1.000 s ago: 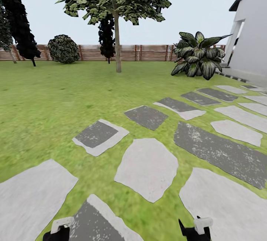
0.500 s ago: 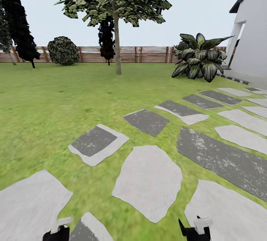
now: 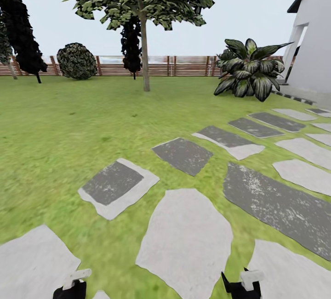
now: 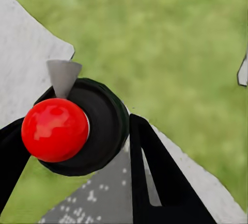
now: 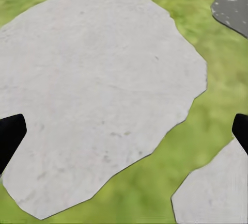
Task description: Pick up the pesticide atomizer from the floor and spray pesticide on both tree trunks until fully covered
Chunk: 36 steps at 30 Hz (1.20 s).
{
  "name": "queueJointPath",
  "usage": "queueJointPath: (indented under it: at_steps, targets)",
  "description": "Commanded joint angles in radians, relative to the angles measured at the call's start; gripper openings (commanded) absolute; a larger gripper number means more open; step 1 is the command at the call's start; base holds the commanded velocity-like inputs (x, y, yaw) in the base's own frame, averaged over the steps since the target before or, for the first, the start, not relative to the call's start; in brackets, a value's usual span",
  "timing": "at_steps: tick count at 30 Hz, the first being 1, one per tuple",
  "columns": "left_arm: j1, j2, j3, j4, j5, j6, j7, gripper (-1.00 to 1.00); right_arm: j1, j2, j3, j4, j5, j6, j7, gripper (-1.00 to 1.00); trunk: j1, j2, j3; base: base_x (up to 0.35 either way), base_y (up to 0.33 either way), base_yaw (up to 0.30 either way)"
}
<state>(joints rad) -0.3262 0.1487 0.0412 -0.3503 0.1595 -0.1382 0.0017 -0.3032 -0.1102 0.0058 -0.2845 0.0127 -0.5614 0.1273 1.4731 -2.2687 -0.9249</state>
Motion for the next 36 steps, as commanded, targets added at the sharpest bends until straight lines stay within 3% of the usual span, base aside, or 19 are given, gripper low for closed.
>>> queueJointPath:
  at_steps: [1,36]
  targets:
    - [-0.001,0.0,-0.001,0.001,0.009,-0.003,0.0,-1.0,-0.001,0.0,0.0,0.001,0.001,-0.003,0.002,1.0,0.0,0.0,-0.001,0.34,0.0,0.0]
    - [-0.001,0.0,-0.001,0.001,0.009,-0.001,0.0,-1.0,-0.001,0.0,0.0,0.001,0.001,-0.003,0.002,1.0,0.0,0.0,-0.001,0.34,0.0,0.0]
